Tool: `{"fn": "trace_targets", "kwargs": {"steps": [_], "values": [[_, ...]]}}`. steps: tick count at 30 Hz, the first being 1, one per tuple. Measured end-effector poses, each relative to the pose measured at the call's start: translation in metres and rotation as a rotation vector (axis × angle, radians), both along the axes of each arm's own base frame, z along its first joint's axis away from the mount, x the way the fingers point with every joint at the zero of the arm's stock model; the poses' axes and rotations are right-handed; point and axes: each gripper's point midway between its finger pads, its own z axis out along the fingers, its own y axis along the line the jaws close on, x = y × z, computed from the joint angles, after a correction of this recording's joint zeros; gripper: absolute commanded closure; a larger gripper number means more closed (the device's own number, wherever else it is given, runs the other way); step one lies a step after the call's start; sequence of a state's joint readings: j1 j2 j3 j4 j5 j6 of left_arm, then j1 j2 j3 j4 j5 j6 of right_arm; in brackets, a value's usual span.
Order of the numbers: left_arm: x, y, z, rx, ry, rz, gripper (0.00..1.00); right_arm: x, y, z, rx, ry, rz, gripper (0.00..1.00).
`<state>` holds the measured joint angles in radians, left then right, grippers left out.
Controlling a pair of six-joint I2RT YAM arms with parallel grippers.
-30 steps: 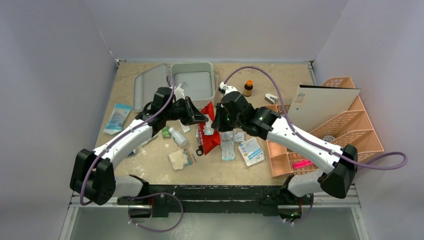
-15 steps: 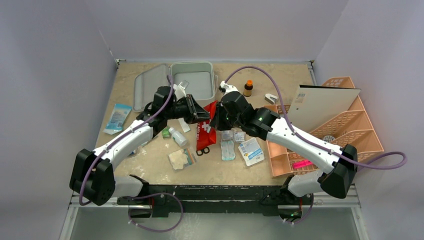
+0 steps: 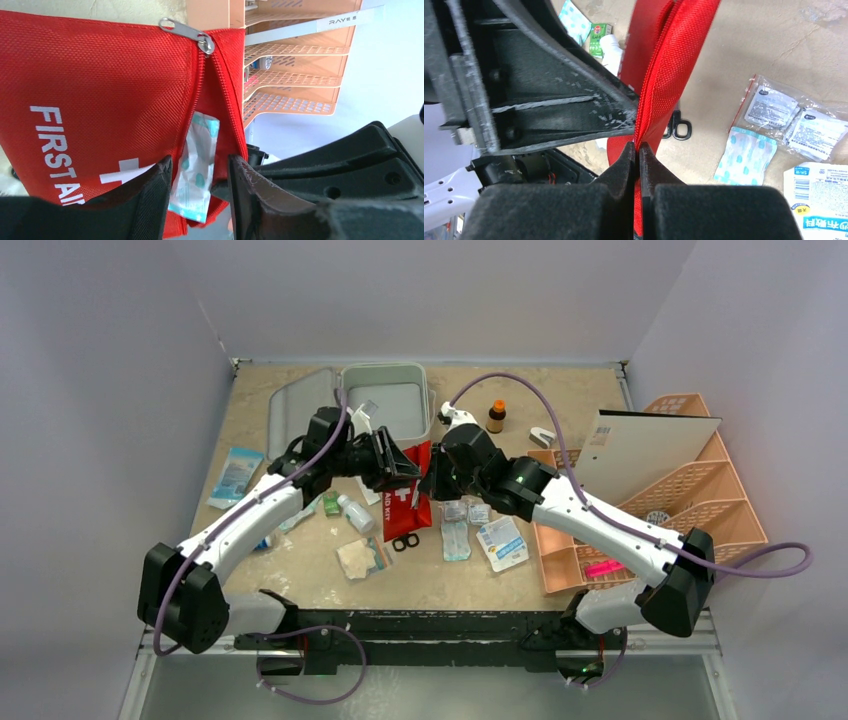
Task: Organize the medicine kit
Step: Place the medical item at the medicine pouch.
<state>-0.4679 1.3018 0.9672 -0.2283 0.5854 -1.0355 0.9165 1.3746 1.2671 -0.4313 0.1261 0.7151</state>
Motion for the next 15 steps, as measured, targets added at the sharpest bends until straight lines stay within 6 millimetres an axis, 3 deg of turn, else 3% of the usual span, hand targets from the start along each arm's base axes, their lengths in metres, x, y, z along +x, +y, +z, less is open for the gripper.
{"fn": "trace_targets", "kwargs": {"steps": [10, 15], "values": [[-0.011, 0.012, 0.022, 0.103, -0.046, -0.052, 0.56, -0.006, -0.002, -0.014, -0.006, 0.028, 0.008, 1.00], [-0.013, 0.023, 0.019, 0.193, -0.059, -0.051, 0.57, -0.010, 0.002, -0.015, 0.017, 0.037, 0.030, 1.00]]}}
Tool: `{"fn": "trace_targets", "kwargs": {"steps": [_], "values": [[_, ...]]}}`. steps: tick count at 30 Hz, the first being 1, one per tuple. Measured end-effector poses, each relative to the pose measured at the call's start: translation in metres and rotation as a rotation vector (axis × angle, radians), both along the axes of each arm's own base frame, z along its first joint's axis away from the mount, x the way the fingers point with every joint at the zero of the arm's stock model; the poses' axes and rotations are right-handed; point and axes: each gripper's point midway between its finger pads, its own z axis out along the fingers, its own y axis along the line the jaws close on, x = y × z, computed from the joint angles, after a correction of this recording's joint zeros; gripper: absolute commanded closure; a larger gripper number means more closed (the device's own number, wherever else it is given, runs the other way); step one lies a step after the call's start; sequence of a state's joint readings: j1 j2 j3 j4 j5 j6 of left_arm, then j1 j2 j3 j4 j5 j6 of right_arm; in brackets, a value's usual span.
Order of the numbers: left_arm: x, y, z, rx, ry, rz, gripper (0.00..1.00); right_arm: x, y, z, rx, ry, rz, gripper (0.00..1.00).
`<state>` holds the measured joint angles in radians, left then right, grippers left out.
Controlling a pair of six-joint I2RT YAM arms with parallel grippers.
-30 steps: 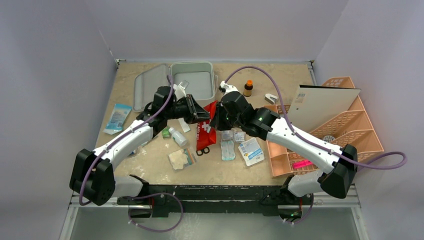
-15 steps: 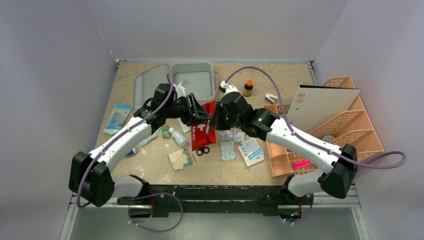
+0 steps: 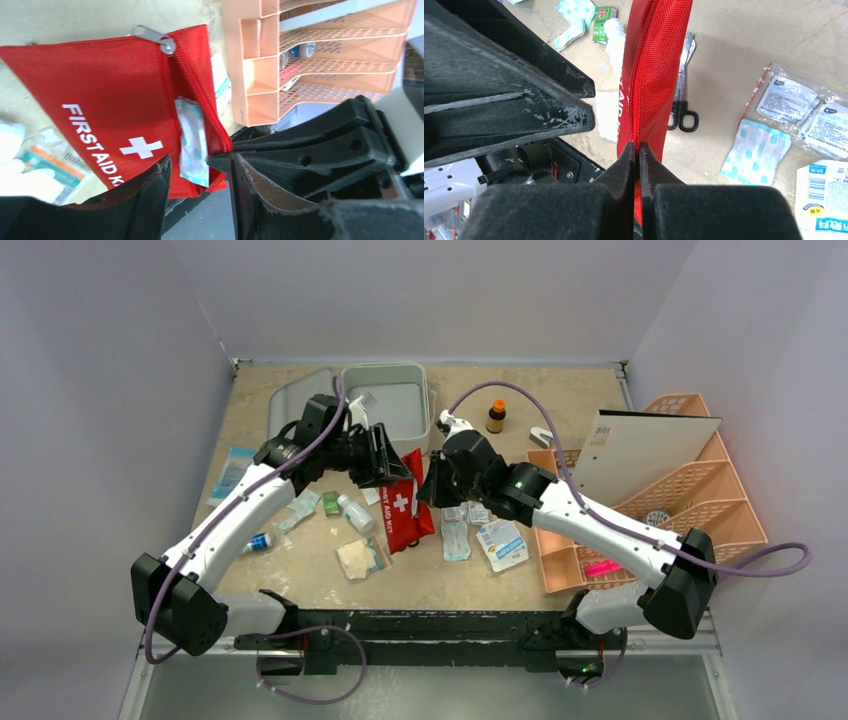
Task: Organize the medicine kit
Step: Place the medical item at the medicine pouch.
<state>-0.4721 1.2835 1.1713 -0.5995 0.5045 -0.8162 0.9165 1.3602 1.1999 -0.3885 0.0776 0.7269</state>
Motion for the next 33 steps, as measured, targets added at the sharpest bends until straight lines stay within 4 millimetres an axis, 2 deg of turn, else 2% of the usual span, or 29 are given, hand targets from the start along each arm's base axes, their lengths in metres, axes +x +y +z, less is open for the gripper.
{"fn": "trace_targets", "kwargs": {"steps": [4, 9, 20, 24, 33], "values": [[0.003, 0.007, -0.009, 0.067, 0.001, 0.006, 0.57, 0.000, 0.003, 0.004, 0.023, -0.007, 0.006, 1.00], [0.009, 0.005, -0.024, 0.107, 0.025, -0.013, 0.51, 0.002, 0.007, 0.011, 0.051, -0.023, 0.012, 1.00], [0.030, 0.012, -0.052, 0.214, 0.039, 0.032, 0.51, 0.000, 0.006, 0.014, 0.061, -0.026, 0.017, 1.00], [0.037, 0.009, -0.054, 0.220, 0.031, 0.022, 0.48, -0.003, 0.008, 0.014, 0.065, -0.021, 0.033, 1.00], [0.032, -0.005, -0.041, 0.134, 0.010, -0.045, 0.45, -0.003, 0.009, 0.014, 0.066, -0.024, 0.043, 1.00]]}}
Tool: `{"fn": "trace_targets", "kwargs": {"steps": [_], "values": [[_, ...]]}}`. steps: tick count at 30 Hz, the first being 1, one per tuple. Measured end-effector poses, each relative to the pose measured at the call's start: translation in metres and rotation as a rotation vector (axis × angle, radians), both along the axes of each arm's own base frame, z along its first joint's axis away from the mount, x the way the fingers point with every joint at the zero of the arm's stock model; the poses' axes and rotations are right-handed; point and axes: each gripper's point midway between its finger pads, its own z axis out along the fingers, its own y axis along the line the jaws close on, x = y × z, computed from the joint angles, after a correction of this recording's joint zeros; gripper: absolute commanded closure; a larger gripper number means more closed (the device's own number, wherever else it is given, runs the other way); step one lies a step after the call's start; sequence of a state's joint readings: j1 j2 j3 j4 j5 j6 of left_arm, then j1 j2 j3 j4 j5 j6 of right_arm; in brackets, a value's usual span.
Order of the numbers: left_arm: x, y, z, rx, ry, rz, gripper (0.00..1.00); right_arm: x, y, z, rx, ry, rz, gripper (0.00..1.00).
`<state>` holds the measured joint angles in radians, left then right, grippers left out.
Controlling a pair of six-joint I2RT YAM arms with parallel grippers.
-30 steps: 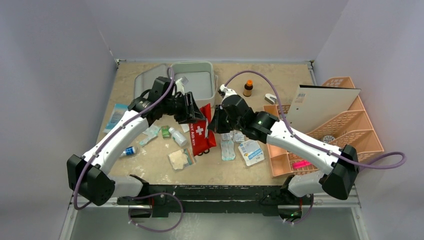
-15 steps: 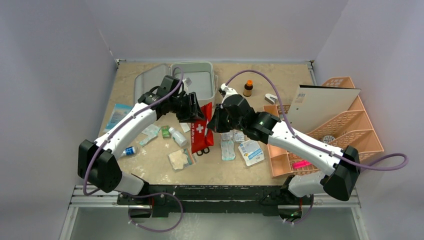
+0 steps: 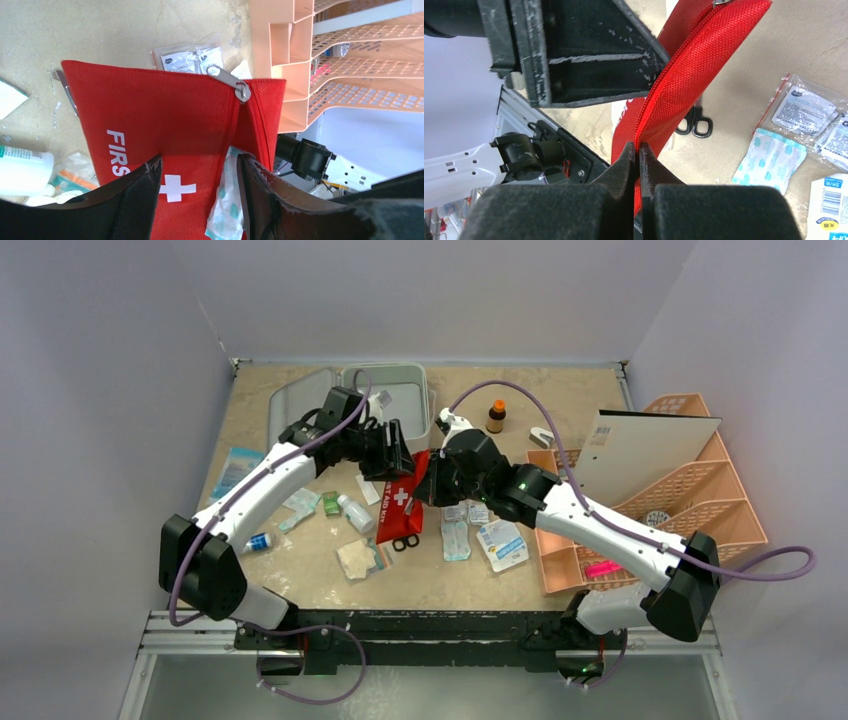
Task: Organize the medicine kit
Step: Place the medical item at the medicine pouch.
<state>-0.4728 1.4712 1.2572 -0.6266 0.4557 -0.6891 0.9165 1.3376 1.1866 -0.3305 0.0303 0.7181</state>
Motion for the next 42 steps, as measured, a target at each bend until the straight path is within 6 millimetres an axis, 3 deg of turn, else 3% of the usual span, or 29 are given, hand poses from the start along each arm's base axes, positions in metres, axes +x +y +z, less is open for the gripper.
{"fn": "trace_targets", "kwargs": {"steps": [8, 17, 23, 29, 37, 42], "values": [[-0.011, 0.005, 0.005, -0.002, -0.006, -0.015, 0.45, 0.001, 0.000, -0.008, -0.007, -0.010, 0.006, 1.00], [-0.030, 0.002, 0.003, -0.022, 0.040, -0.079, 0.58, 0.004, 0.001, -0.011, -0.001, -0.045, 0.018, 1.00], [-0.049, -0.002, 0.011, -0.112, 0.065, -0.111, 0.54, -0.005, 0.001, -0.009, 0.031, -0.039, 0.048, 1.00], [-0.057, 0.010, 0.024, -0.060, 0.044, -0.092, 0.50, -0.013, 0.001, -0.003, 0.074, -0.050, 0.077, 1.00], [-0.057, 0.025, 0.052, -0.001, -0.047, -0.064, 0.51, -0.024, 0.004, 0.000, 0.120, -0.046, 0.130, 1.00], [-0.052, 0.024, 0.045, 0.023, -0.031, -0.065, 0.51, -0.025, 0.008, 0.006, 0.155, -0.064, 0.146, 1.00]]}}
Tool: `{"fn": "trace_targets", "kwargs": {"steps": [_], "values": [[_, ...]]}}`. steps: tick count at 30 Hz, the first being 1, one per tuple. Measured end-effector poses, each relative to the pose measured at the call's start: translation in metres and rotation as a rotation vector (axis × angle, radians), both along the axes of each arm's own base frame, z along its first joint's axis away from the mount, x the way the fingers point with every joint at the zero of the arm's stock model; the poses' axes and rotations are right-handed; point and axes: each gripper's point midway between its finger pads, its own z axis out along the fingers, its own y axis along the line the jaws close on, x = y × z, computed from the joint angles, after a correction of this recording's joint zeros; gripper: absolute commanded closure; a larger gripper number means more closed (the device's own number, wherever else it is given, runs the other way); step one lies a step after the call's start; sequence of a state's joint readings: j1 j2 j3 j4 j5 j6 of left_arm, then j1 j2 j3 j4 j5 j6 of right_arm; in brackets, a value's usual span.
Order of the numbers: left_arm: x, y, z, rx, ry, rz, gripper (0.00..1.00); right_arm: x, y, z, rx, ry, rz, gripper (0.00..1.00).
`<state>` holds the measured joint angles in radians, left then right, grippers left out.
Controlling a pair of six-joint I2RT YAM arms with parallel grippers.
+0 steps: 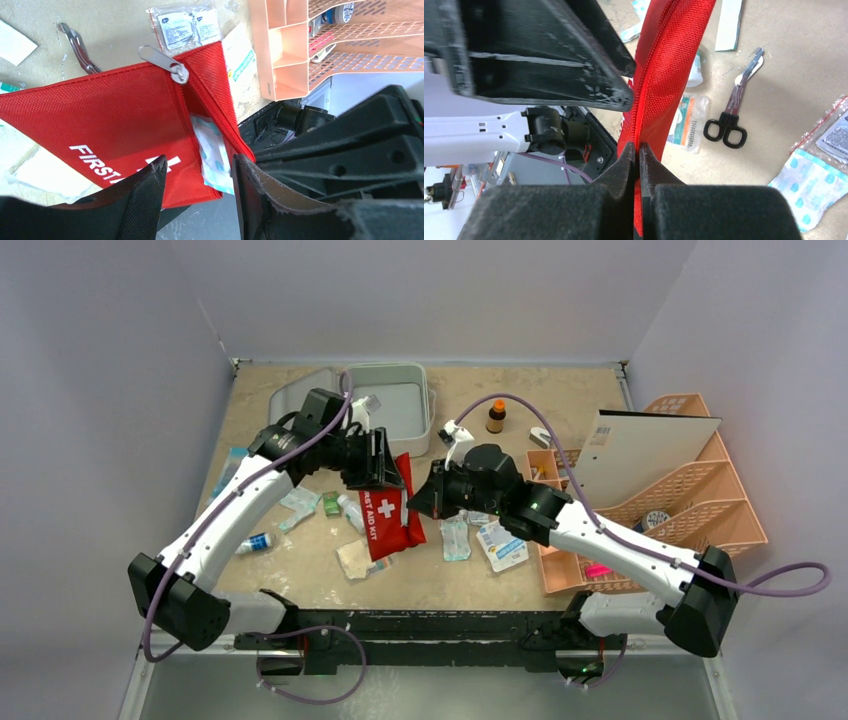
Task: Organize the medicine kit
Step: Place the medical item at the medicine pouch.
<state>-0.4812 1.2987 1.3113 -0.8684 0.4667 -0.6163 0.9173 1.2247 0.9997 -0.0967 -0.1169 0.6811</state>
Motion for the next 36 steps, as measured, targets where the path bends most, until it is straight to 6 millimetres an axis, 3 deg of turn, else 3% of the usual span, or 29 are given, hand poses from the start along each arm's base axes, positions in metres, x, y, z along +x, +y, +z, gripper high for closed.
{"fn": "trace_targets", "kwargs": {"steps": [10, 17, 23, 26, 34, 36], "values": [[0.018, 0.000, -0.023, 0.077, 0.045, 0.032, 0.49, -0.002, 0.009, 0.009, 0.046, -0.021, 0.043, 1.00], [0.035, 0.003, -0.022, 0.120, -0.001, 0.050, 0.49, -0.002, 0.013, 0.003, 0.033, -0.021, 0.065, 1.00], [0.037, 0.003, -0.029, 0.142, 0.006, 0.036, 0.50, -0.001, 0.013, 0.001, 0.024, -0.033, 0.071, 1.00], [0.038, 0.003, -0.032, 0.147, 0.006, 0.031, 0.57, -0.001, 0.013, 0.001, 0.021, -0.037, 0.073, 1.00], [0.032, 0.007, -0.034, 0.168, 0.015, 0.018, 1.00, 0.004, 0.004, -0.010, -0.030, -0.025, 0.025, 1.00], [0.028, 0.011, -0.031, 0.176, 0.008, 0.016, 1.00, 0.004, 0.004, -0.010, -0.032, -0.024, 0.022, 1.00]]}}
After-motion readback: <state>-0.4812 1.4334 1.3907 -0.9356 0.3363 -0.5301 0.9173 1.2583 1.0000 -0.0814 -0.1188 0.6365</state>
